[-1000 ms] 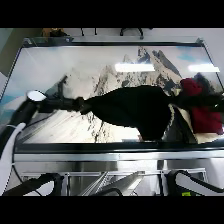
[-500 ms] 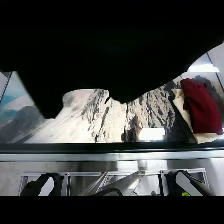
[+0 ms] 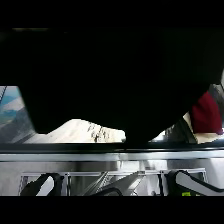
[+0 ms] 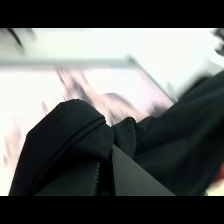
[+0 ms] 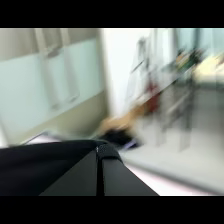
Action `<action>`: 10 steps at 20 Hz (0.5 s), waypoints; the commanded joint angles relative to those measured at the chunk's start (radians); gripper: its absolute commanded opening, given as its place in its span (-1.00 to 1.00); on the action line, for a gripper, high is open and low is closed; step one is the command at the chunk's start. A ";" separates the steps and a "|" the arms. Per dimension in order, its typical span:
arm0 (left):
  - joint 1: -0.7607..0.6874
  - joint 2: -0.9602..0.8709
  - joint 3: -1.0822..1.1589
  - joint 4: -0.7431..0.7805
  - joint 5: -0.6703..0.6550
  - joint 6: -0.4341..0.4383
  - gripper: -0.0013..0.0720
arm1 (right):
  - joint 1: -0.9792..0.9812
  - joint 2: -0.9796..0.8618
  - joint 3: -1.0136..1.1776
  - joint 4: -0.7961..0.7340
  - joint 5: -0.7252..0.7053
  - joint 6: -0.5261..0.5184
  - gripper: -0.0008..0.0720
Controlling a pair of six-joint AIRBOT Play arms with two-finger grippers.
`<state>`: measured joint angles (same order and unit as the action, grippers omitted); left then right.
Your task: Fold the shirts.
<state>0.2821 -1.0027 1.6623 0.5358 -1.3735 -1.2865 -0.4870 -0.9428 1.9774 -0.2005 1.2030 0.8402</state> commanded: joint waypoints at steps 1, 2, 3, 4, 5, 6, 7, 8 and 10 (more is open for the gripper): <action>-0.176 -0.181 -0.201 0.051 0.053 0.048 -0.92 | 0.119 -0.243 0.000 -0.021 0.117 0.028 -0.92; -0.218 -0.248 -0.238 0.108 0.095 0.048 -0.92 | 0.172 -0.323 -0.010 -0.071 0.123 0.039 -0.92; -0.259 -0.324 -0.270 0.178 0.146 0.048 -0.92 | 0.214 -0.398 -0.016 -0.124 0.121 0.050 -0.92; -0.290 -0.399 -0.299 0.233 0.212 0.048 -0.92 | 0.250 -0.480 -0.016 -0.173 0.116 0.051 -0.92; -0.307 -0.467 -0.318 0.270 0.277 0.048 -0.92 | 0.282 -0.557 -0.016 -0.209 0.093 0.066 -0.92; -0.315 -0.534 -0.318 0.295 0.325 0.048 -0.92 | 0.306 -0.622 -0.016 -0.227 0.060 0.066 -0.92; -0.317 -0.605 -0.297 0.303 0.358 0.048 -0.91 | 0.324 -0.678 -0.016 -0.230 0.024 0.066 -0.92; -0.314 -0.666 -0.259 0.301 0.362 0.048 -0.91 | 0.335 -0.724 -0.016 -0.230 -0.016 0.066 -0.92; -0.295 -0.753 -0.150 0.299 0.324 0.047 0.68 | 0.337 -0.768 -0.015 -0.231 -0.054 0.065 -0.42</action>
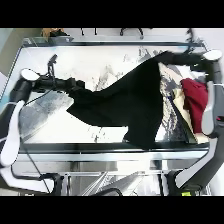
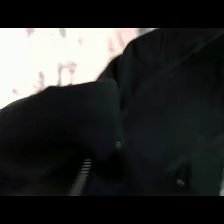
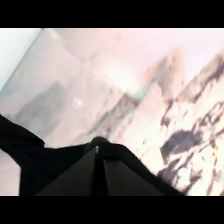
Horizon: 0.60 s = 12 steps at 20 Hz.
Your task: Fold the shirts.
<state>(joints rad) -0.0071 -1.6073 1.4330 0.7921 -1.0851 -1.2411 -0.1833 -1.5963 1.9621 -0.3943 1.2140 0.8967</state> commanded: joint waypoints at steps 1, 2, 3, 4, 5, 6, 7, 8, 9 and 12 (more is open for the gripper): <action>0.008 -0.174 0.139 0.045 0.007 -0.009 0.94 | 0.019 -0.114 0.000 -0.043 -0.062 0.009 -0.26; 0.026 -0.192 0.194 0.046 -0.025 -0.009 0.93 | 0.001 -0.105 0.000 -0.048 -0.050 0.027 -0.26; 0.053 -0.208 0.260 0.053 -0.069 -0.009 0.93 | -0.027 -0.085 0.000 -0.074 -0.024 0.064 -0.26; 0.079 -0.216 0.303 0.057 -0.109 -0.006 0.93 | -0.060 -0.061 0.000 -0.110 0.021 0.098 -0.26; 0.113 -0.220 0.337 0.064 -0.162 -0.005 0.93 | -0.092 -0.039 0.000 -0.148 0.084 0.135 -0.27; 0.144 -0.219 0.349 0.086 -0.213 -0.005 0.93 | -0.126 -0.019 0.000 -0.191 0.165 0.159 -0.28; 0.173 -0.219 0.349 0.105 -0.280 -0.005 0.93 | -0.155 -0.001 -0.006 -0.228 0.242 0.179 -0.29; 0.204 -0.219 0.335 0.116 -0.351 0.000 0.93 | -0.182 0.017 -0.020 -0.254 0.304 0.194 -0.29; 0.236 -0.219 0.311 0.123 -0.407 0.000 0.93 | -0.210 0.038 -0.049 -0.261 0.345 0.208 -0.30; 0.313 -0.219 0.180 0.132 -0.439 0.016 0.93 | -0.274 0.127 -0.211 -0.261 0.370 0.218 -0.31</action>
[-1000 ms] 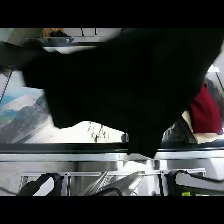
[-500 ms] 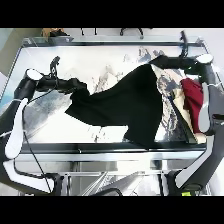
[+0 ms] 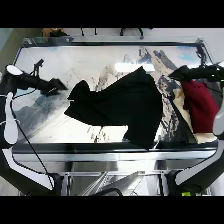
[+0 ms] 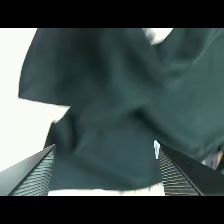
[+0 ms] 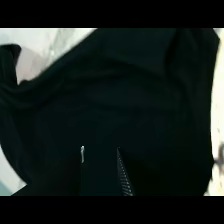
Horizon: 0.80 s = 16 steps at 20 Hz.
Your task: Fold the shirts.
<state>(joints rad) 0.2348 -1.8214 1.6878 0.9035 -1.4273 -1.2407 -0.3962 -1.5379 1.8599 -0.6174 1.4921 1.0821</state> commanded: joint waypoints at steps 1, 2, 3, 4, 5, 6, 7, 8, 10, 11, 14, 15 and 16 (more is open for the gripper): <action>0.083 -0.005 -0.119 0.020 -0.088 0.037 0.93 | -0.077 0.107 -0.183 -0.038 0.091 0.032 -0.31; 0.088 -0.005 -0.156 0.020 -0.072 0.060 0.93 | -0.092 0.147 -0.259 -0.038 0.087 0.025 -0.31; 0.088 -0.005 -0.187 0.020 -0.045 0.080 0.93 | -0.105 0.183 -0.325 -0.038 0.076 0.014 -0.31; 0.085 -0.005 -0.210 0.018 -0.020 0.096 0.93 | -0.116 0.219 -0.391 -0.038 0.054 0.004 -0.31; 0.075 -0.005 -0.231 0.018 0.006 0.103 0.93 | -0.124 0.248 -0.445 -0.038 0.037 -0.011 -0.31; 0.066 -0.005 -0.246 0.019 0.026 0.114 0.93 | -0.127 0.270 -0.486 -0.041 0.029 -0.013 -0.31; 0.056 -0.005 -0.258 0.021 0.043 0.125 0.93 | -0.130 0.285 -0.519 -0.043 0.027 -0.016 -0.31; 0.046 -0.005 -0.264 0.021 0.053 0.139 0.93 | -0.132 0.295 -0.544 -0.043 0.027 -0.020 -0.31; 0.032 -0.014 -0.262 0.021 0.061 0.142 0.93 | -0.131 0.307 -0.572 -0.043 0.028 -0.025 -0.31; 0.027 -0.026 -0.262 0.021 0.056 0.141 0.93 | -0.131 0.307 -0.573 -0.043 0.027 -0.027 -0.31; 0.024 -0.076 -0.260 0.001 0.022 0.142 0.92 | -0.131 0.307 -0.573 -0.042 0.027 -0.027 -0.31; 0.024 -0.092 -0.250 -0.027 0.003 0.148 0.50 | -0.131 0.307 -0.573 -0.042 0.027 -0.028 -0.31; 0.023 -0.105 -0.238 -0.059 -0.016 0.166 0.19 | -0.131 0.307 -0.573 -0.042 0.027 -0.027 -0.31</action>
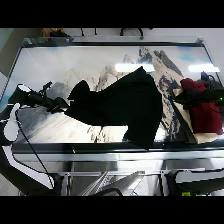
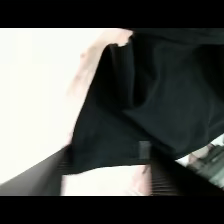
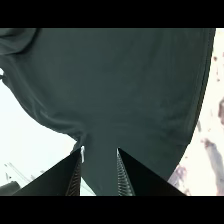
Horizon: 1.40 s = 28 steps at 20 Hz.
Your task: Fold the shirts.
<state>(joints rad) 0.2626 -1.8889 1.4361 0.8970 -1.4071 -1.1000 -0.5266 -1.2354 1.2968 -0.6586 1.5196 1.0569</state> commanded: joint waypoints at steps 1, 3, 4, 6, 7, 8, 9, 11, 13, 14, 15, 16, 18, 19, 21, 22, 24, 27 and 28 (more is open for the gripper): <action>-0.005 -0.045 0.023 -0.071 -0.048 0.031 0.04 | -0.001 0.005 -0.010 -0.001 0.000 -0.003 -0.31; -0.004 -0.046 0.029 -0.077 -0.057 0.041 -0.53 | -0.001 0.005 -0.010 -0.001 0.000 -0.014 -0.31; -0.004 -0.046 0.029 -0.076 -0.058 0.050 -0.93 | -0.001 0.005 -0.011 -0.001 -0.001 -0.013 -0.31; -0.004 -0.045 0.029 -0.077 -0.058 0.052 -0.92 | -0.001 0.005 -0.014 -0.008 -0.001 -0.013 -0.31; -0.001 -0.043 0.029 -0.075 -0.063 0.052 -0.92 | 0.000 0.005 -0.014 -0.034 0.000 -0.013 -0.31; 0.005 -0.035 0.025 -0.071 -0.073 0.051 -0.92 | 0.003 0.005 -0.019 -0.063 -0.002 -0.013 -0.31; 0.018 -0.016 0.010 -0.048 -0.078 0.051 -0.92 | 0.003 0.005 -0.034 -0.089 -0.014 -0.013 -0.31; 0.047 0.034 -0.035 -0.006 -0.077 0.051 -0.92 | 0.007 0.005 -0.097 -0.109 -0.073 -0.013 -0.31; 0.096 0.100 -0.099 0.031 -0.064 0.051 -0.92 | 0.007 0.005 -0.188 -0.108 -0.137 -0.016 -0.30; 0.127 0.132 -0.129 0.048 -0.064 0.050 -0.92 | 0.007 0.005 -0.235 -0.108 -0.160 -0.027 -0.30; 0.161 0.165 -0.165 0.054 -0.059 0.049 -0.92 | 0.007 0.005 -0.280 -0.109 -0.182 -0.040 -0.30; 0.193 0.192 -0.200 0.053 -0.055 0.049 -0.92 | 0.007 0.004 -0.318 -0.109 -0.208 -0.043 -0.30; 0.247 0.233 -0.257 0.053 -0.055 0.051 -0.92 | 0.007 0.002 -0.372 -0.108 -0.261 -0.069 -0.30; 0.269 0.249 -0.282 0.053 -0.055 0.053 -0.92 | 0.007 -0.004 -0.385 -0.105 -0.277 -0.082 -0.30; 0.293 0.270 -0.314 0.052 -0.055 0.064 -0.92 | 0.028 -0.020 -0.391 -0.097 -0.282 -0.085 -0.30; 0.300 0.276 -0.325 0.051 -0.053 0.064 -0.92 | 0.052 -0.028 -0.391 -0.097 -0.283 -0.085 -0.30; 0.299 0.276 -0.340 0.052 -0.051 0.064 -0.92 | 0.117 -0.040 -0.391 -0.096 -0.313 -0.085 -0.30; 0.299 0.276 -0.364 0.047 -0.048 0.064 -0.92 | 0.198 -0.057 -0.391 -0.051 -0.422 -0.085 -0.30; 0.299 0.275 -0.365 0.053 -0.048 0.064 -0.92 | 0.214 -0.060 -0.391 -0.021 -0.458 -0.088 -0.31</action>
<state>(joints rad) 0.5556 -1.6176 1.0908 0.9459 -1.4582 -1.0378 -0.3729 -1.2804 0.9104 -0.7120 1.1862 0.9745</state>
